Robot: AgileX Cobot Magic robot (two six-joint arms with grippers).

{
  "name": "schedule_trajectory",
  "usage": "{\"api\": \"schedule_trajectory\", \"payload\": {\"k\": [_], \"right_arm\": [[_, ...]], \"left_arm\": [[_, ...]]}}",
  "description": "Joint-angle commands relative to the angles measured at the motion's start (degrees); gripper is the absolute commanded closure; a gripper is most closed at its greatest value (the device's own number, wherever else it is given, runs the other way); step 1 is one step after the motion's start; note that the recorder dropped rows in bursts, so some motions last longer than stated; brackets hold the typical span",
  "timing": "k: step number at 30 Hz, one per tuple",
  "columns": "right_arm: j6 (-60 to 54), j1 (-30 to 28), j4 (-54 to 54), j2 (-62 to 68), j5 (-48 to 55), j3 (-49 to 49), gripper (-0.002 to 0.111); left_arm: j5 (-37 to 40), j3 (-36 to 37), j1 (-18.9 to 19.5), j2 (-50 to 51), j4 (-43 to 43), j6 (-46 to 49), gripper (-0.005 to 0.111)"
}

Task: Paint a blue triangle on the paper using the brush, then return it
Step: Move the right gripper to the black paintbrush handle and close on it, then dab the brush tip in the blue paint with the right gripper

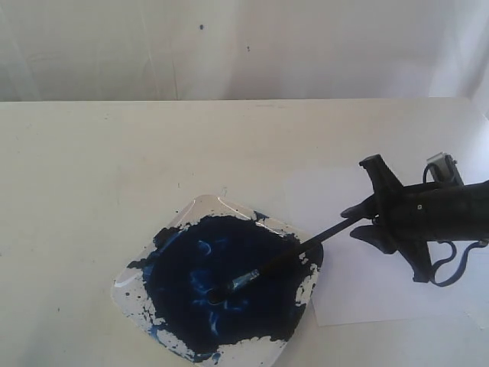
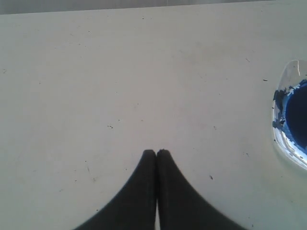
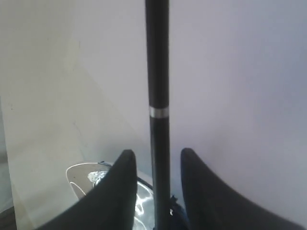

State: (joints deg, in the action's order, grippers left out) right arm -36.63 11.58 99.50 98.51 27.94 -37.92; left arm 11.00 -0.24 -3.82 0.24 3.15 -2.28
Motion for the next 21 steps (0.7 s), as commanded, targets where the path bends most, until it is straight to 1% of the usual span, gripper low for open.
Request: {"api": "schedule_trajectory", "payload": {"k": [1,13,16,21], "right_arm": [[-0.83,0.03,0.44,2.11,0.62,-1.35,0.077],[-0.83,0.03,0.44,4.34,0.85,-2.67,0.077],[-1.04,0.03,0.44,6.71,4.02,-2.67,0.077],[-1.04,0.03,0.44,7.33,3.85,-2.96,0.077]], "left_arm": [[-0.29,0.24,-0.35,-0.24,-0.02,0.09,0.107],[-0.29,0.24,-0.35,-0.24,-0.02,0.09,0.107],[-0.29,0.24,-0.35,-0.24,-0.02,0.09,0.107],[-0.29,0.24,-0.35,-0.24,-0.02,0.09,0.107]]}}
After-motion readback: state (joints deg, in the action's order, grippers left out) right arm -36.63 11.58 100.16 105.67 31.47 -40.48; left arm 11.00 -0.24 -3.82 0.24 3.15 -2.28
